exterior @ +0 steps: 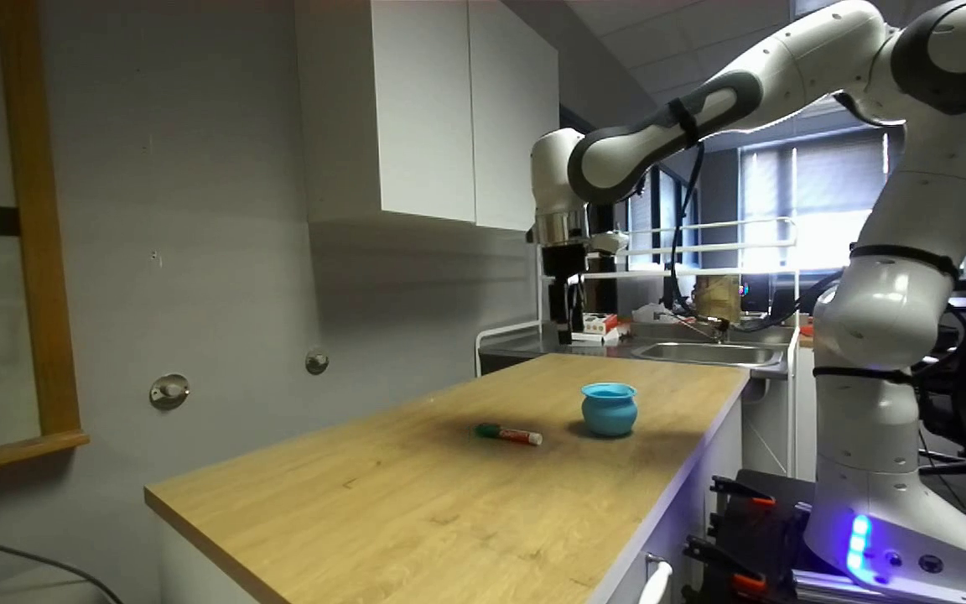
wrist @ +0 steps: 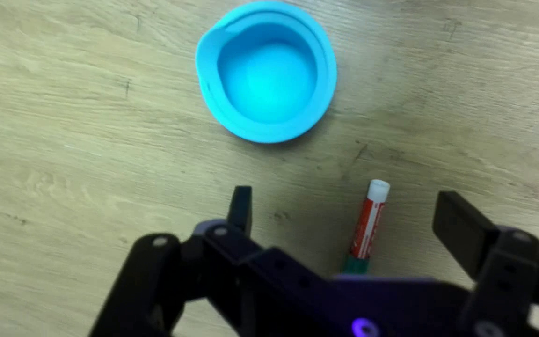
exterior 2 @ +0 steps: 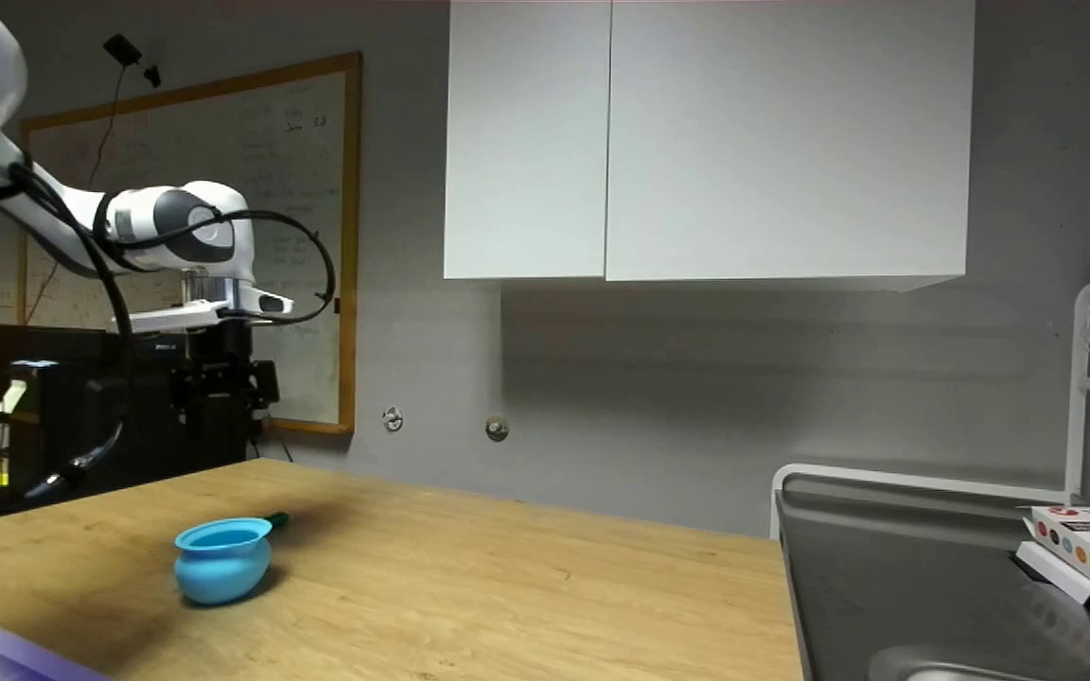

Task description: Put the pen in the bowl

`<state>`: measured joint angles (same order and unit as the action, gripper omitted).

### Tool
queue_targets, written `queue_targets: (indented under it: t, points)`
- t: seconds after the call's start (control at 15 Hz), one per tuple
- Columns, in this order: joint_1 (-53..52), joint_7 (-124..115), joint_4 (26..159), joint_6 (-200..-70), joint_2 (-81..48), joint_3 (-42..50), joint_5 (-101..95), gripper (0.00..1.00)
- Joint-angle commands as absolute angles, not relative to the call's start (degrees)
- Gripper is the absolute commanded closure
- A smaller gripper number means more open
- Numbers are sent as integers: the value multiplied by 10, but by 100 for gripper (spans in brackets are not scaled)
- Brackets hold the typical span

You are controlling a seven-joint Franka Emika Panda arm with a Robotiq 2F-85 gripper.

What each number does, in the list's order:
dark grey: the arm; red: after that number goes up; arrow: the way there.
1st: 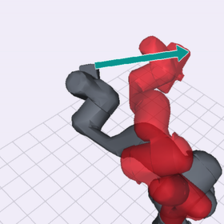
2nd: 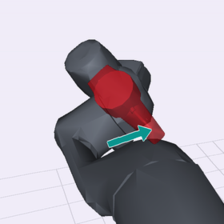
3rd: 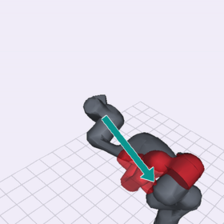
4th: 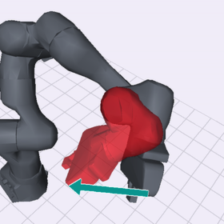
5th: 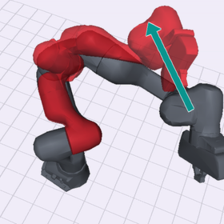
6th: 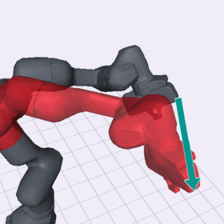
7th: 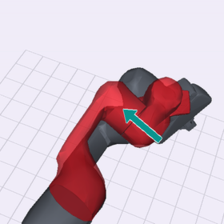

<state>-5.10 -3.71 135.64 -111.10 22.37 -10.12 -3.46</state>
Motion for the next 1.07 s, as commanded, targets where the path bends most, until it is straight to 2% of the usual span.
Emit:
queue_targets:
  t: [0.0, 0.47, 1.0]
  points:
    - [-66, -57, 1270, -1099, 125, -125, -64, 0]
    - [-78, -58, 1163, -1125, 2, -113, -24, 0]
    - [-87, -97, 1153, -1166, -76, -106, -18, 0]
